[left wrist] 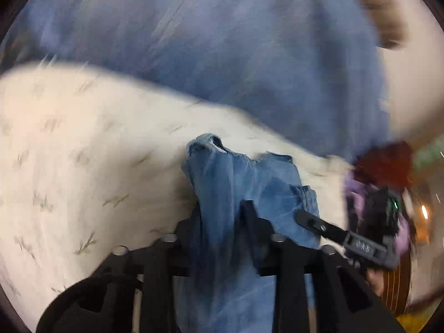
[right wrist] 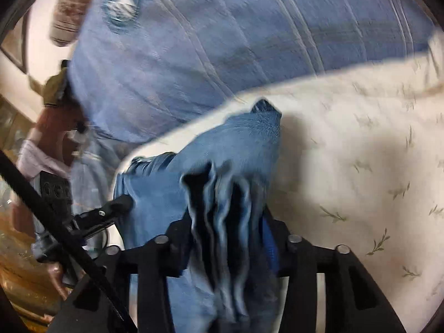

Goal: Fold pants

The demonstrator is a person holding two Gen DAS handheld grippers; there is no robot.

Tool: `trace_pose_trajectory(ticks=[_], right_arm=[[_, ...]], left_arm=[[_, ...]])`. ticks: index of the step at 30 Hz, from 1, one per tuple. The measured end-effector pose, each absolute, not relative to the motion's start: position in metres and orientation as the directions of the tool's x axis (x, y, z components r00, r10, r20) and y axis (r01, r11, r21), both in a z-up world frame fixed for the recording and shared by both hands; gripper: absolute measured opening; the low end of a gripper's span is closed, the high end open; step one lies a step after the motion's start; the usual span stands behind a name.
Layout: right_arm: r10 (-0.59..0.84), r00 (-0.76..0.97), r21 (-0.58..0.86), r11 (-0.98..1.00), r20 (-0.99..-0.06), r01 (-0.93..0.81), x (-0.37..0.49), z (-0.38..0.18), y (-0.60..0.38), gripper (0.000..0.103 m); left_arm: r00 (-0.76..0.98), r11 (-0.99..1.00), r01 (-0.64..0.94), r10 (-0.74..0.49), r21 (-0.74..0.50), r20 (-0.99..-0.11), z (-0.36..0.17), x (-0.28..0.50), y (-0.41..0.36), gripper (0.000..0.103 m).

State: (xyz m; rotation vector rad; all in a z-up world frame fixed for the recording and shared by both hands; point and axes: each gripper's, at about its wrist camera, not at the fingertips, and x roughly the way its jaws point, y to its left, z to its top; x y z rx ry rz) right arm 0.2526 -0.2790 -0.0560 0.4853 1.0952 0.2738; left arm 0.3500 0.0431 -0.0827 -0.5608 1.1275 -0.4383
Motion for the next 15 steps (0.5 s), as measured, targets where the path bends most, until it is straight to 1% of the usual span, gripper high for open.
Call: trace_pose_trajectory(ticks=[1,2,3,5,7,9,11,13,14,15], right_arm=[[0.427,0.409,0.496,0.865,-0.806,0.074,0.257,-0.066,-0.28,0.061],[0.465,0.398,0.536,0.84,-0.791,0.084,0.26,-0.07,-0.283,0.062],[0.494,0.401,0.568,0.818,-0.772,0.086,0.26,-0.068,-0.286,0.062],[0.504,0.427,0.591,0.801,-0.751,0.093,0.253,-0.054,-0.292,0.066],[0.499,0.448,0.587,0.806,-0.742,0.075,0.243,-0.041,-0.291,0.085],[0.479,0.441,0.569,0.817,-0.759,0.092,0.23,-0.038,-0.286,0.087],[0.488,0.408,0.57,0.815,-0.772,0.104,0.215,-0.045,-0.282,0.087],[0.469,0.384,0.55,0.824,-0.795,0.132,0.2,-0.057,-0.279,0.087],[0.445,0.371,0.526,0.837,-0.815,0.153,0.194,-0.065,-0.276,0.087],[0.444,0.37,0.526,0.836,-0.816,0.158,0.19,-0.07,-0.277,0.088]], left_arm=[[0.351,0.777,0.04,-0.599,-0.628,-0.719,-0.088,0.355,0.042,0.036],[0.342,0.774,0.047,-0.606,-0.632,-0.718,-0.087,0.359,0.041,0.04],[0.346,0.772,0.035,-0.605,-0.634,-0.717,-0.085,0.361,0.044,0.042],[0.364,0.757,0.024,-0.615,-0.653,-0.7,-0.081,0.359,0.049,0.053],[0.346,0.768,0.017,-0.606,-0.641,-0.717,-0.078,0.352,0.05,0.054],[0.332,0.763,0.027,-0.616,-0.646,-0.714,-0.076,0.34,0.051,0.054],[0.33,0.782,0.032,-0.596,-0.623,-0.732,-0.073,0.323,0.052,0.055],[0.326,0.776,0.026,-0.603,-0.63,-0.728,-0.079,0.304,0.054,0.054],[0.33,0.781,0.023,-0.595,-0.624,-0.733,-0.082,0.299,0.053,0.054],[0.331,0.792,0.026,-0.583,-0.61,-0.742,-0.084,0.298,0.049,0.054]])
